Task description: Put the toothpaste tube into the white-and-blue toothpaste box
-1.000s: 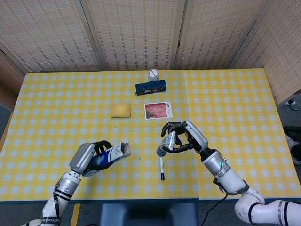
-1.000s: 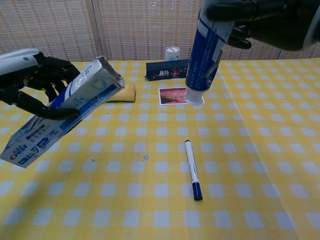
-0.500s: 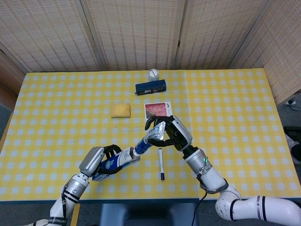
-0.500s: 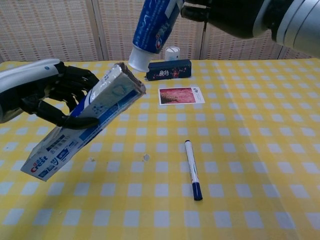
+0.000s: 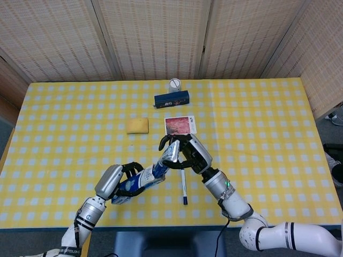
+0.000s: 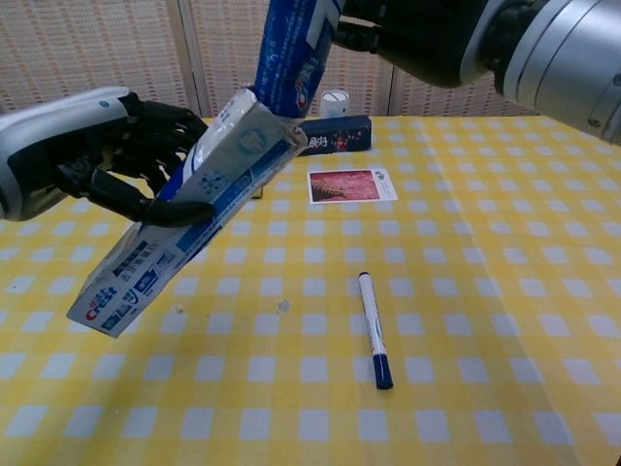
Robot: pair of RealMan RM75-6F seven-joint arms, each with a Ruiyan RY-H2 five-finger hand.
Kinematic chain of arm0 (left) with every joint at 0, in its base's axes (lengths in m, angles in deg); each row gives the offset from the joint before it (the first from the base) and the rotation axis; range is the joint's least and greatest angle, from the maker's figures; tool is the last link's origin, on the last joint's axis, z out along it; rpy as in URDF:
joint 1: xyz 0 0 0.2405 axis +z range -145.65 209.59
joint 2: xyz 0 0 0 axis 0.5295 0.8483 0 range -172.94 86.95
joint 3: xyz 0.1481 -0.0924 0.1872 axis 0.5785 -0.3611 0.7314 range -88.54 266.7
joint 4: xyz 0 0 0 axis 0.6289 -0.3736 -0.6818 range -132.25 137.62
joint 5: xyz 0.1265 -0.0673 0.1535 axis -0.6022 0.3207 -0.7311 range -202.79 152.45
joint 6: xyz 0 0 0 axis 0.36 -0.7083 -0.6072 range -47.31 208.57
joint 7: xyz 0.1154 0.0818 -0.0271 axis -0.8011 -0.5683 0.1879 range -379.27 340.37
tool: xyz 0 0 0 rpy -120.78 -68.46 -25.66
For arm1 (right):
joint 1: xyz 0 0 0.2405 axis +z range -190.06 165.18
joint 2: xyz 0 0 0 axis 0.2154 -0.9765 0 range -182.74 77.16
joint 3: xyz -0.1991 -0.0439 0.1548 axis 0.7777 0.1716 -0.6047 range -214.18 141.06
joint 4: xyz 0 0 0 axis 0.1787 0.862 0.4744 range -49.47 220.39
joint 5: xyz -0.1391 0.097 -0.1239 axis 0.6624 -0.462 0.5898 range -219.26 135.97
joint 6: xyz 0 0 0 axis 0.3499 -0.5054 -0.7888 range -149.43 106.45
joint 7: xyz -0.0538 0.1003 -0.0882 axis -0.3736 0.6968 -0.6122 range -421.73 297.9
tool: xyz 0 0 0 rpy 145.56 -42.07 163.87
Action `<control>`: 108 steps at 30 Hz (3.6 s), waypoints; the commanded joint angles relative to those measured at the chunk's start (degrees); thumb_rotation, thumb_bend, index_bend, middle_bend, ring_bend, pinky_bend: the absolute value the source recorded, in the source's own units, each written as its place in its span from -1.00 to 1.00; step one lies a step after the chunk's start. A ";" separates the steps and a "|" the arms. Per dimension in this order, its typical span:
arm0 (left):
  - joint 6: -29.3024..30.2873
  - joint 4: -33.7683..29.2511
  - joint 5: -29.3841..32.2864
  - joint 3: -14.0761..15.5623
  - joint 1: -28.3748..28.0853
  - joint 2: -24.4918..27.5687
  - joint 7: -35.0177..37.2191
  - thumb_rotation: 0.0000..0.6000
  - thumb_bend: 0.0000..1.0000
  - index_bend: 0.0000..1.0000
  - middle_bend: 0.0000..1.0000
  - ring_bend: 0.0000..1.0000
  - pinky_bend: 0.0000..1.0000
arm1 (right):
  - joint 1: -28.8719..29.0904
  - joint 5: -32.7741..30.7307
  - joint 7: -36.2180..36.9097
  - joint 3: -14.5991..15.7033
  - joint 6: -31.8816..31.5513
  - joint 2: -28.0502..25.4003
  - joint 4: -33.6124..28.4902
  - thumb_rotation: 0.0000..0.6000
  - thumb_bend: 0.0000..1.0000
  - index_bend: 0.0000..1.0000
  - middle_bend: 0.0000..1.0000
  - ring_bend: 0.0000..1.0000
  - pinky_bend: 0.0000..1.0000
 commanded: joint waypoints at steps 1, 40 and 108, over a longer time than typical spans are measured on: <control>0.61 -0.54 -0.42 -0.03 0.18 -0.33 0.10 1.00 -0.29 0.17 0.30 0.06 0.13 | -0.18 0.59 1.84 0.29 -0.38 0.89 0.95 1.00 -0.13 0.43 0.05 0.54 0.64; 5.88 -2.36 -2.70 -1.99 1.24 -1.62 1.91 1.00 -0.29 0.18 0.30 0.06 0.13 | 0.27 4.07 1.17 5.20 -2.76 8.84 9.58 1.00 -0.13 0.43 0.05 0.53 0.64; 6.70 19.80 -8.36 2.05 0.85 -6.31 -7.78 1.00 -0.29 0.19 0.30 0.07 0.13 | -18.23 4.66 -88.65 23.10 -16.19 -16.50 6.85 1.00 -0.35 -1.00 -1.00 -1.00 -1.00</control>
